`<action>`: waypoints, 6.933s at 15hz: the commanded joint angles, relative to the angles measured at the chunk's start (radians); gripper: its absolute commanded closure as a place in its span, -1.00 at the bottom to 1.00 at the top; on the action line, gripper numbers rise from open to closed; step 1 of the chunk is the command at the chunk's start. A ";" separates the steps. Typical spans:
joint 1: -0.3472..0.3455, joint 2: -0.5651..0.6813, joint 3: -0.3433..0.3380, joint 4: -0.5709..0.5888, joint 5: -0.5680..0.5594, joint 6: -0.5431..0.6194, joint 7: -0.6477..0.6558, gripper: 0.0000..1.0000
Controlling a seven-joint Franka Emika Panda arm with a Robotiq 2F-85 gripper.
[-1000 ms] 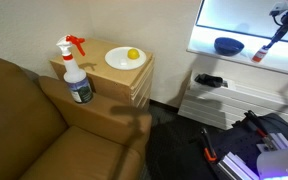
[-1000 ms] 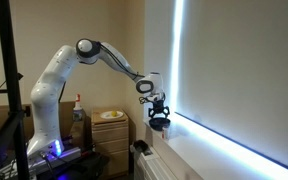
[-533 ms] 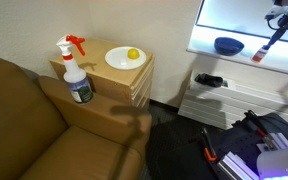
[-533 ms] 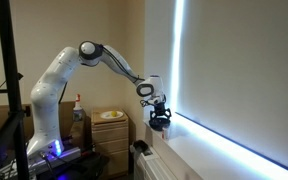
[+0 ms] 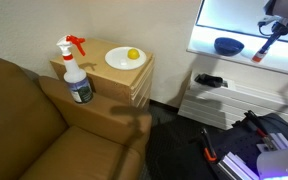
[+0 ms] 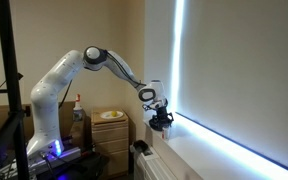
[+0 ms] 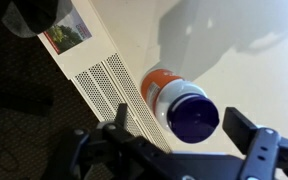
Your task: Pick the white object on the drawer and put it on the plate, then close the drawer and pick the bottle on the windowsill and put it on the cabinet
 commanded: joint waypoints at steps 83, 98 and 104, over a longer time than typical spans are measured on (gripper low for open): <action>0.797 -0.233 0.503 -0.305 -0.397 0.112 -0.057 -0.10; 0.865 -0.092 0.430 -0.153 -0.409 0.160 0.017 0.40; 0.890 -0.037 0.407 -0.112 -0.406 0.179 0.056 0.40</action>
